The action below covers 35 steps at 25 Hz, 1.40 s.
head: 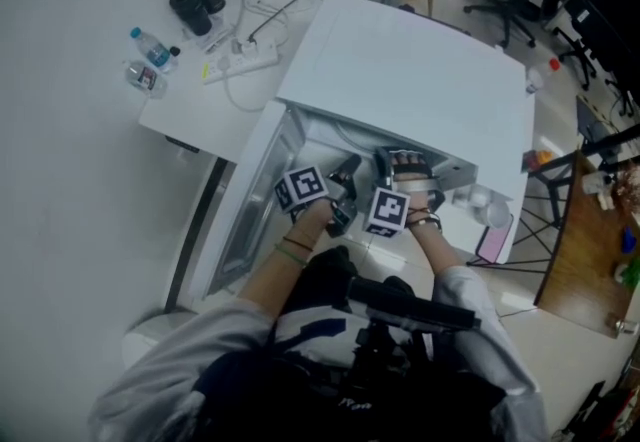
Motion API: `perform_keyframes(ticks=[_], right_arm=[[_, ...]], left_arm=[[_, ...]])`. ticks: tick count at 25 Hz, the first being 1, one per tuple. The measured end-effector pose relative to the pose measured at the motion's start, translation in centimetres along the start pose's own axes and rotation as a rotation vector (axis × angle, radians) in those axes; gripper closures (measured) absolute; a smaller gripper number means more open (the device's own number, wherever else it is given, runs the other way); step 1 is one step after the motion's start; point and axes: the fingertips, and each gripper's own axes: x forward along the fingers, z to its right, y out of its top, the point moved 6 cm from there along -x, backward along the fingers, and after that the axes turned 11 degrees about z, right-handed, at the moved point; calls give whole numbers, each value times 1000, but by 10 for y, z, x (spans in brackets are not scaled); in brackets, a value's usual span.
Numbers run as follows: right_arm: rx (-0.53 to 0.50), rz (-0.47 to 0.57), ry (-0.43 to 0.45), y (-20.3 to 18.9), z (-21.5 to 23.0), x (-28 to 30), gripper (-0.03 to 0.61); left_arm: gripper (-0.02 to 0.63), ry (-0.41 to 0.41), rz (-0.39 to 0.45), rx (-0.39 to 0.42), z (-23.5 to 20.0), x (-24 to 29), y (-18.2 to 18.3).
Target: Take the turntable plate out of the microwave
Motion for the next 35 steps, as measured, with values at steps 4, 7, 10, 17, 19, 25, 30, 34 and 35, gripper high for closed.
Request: perform_keyframes(ticks=[4, 7, 10, 17, 19, 25, 30, 34, 35], right_arm=[[43, 27, -17, 6, -8, -9, 545], [7, 44, -30, 4, -23, -12, 545], [-23, 50, -27, 3, -42, -19, 540], [98, 40, -26, 8, -45, -40, 520], [195, 39, -45, 7, -43, -43, 506], [490, 25, -90, -7, -44, -54, 482], [863, 34, -48, -21, -62, -64, 482], [1390, 110, 22, -38, -79, -64, 466], [1518, 144, 40, -41, -79, -64, 449]], left_arm=[[523, -45, -2, -22, 0, -4, -5], [508, -68, 32, -59, 1, -6, -4], [502, -55, 52, -80, -5, -3, -2], [576, -64, 59, -102, -15, 5, -2], [578, -75, 54, -115, -14, 4, -6], [580, -93, 52, -90, -11, -1, -10], [580, -100, 80, -81, -12, -8, -13], [580, -110, 77, -83, -15, -18, -17], [580, -119, 78, -79, -18, -19, -17]])
